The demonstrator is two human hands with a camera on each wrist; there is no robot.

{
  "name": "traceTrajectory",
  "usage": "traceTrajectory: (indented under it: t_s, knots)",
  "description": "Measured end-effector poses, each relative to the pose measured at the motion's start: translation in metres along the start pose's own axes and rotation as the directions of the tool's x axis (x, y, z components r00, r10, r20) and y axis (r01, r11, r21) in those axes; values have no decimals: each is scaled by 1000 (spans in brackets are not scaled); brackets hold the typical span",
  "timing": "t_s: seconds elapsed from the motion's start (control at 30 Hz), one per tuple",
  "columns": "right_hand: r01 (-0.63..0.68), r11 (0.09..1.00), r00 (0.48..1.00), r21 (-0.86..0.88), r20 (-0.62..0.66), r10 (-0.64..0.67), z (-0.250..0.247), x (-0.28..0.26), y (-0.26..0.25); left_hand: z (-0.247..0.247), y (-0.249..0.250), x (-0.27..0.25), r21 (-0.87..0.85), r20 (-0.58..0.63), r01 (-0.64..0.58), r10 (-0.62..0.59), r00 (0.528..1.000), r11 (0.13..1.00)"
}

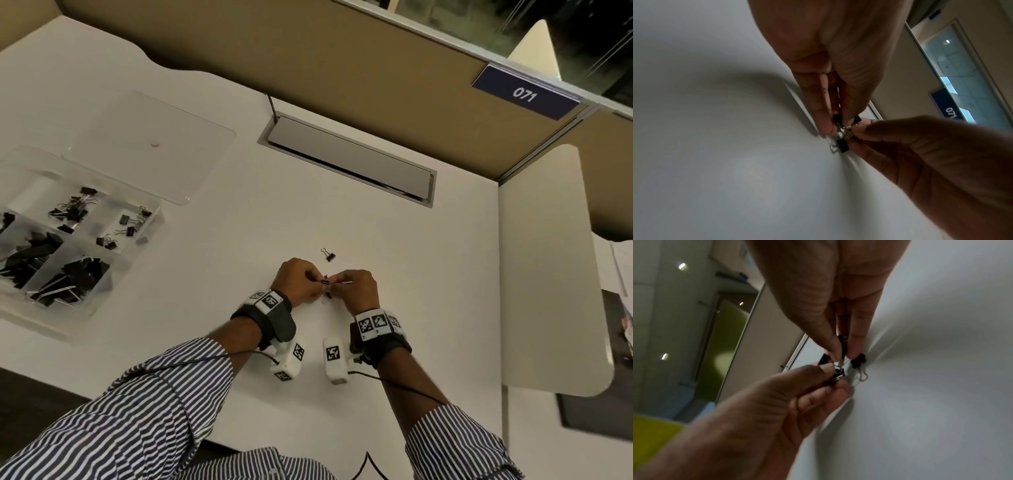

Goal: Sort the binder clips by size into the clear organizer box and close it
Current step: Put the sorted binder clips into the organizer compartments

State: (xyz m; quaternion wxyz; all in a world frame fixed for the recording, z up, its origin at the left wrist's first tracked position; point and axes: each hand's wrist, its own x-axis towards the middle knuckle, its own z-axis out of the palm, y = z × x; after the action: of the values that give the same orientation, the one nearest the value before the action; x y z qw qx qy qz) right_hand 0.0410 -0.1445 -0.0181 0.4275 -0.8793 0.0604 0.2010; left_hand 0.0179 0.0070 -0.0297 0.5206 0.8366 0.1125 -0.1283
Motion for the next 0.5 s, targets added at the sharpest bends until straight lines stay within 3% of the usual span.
traceTrajectory:
  t_s: [0.17, 0.27, 0.5]
  knots:
    - [-73, 944, 996, 323, 66, 55, -4, -9, -4, -11, -1, -10, -162, 19, 19, -16, 1000, 987]
    - [-75, 912, 995, 404, 90, 42, -5, -17, -16, -23, 0, -16, -211, 3, 4, -4, 1000, 978]
    - [-98, 872, 981, 479, 194, 3, 17, -21, -52, -67, -3, -35, -449, 9, 107, -115, 993, 887]
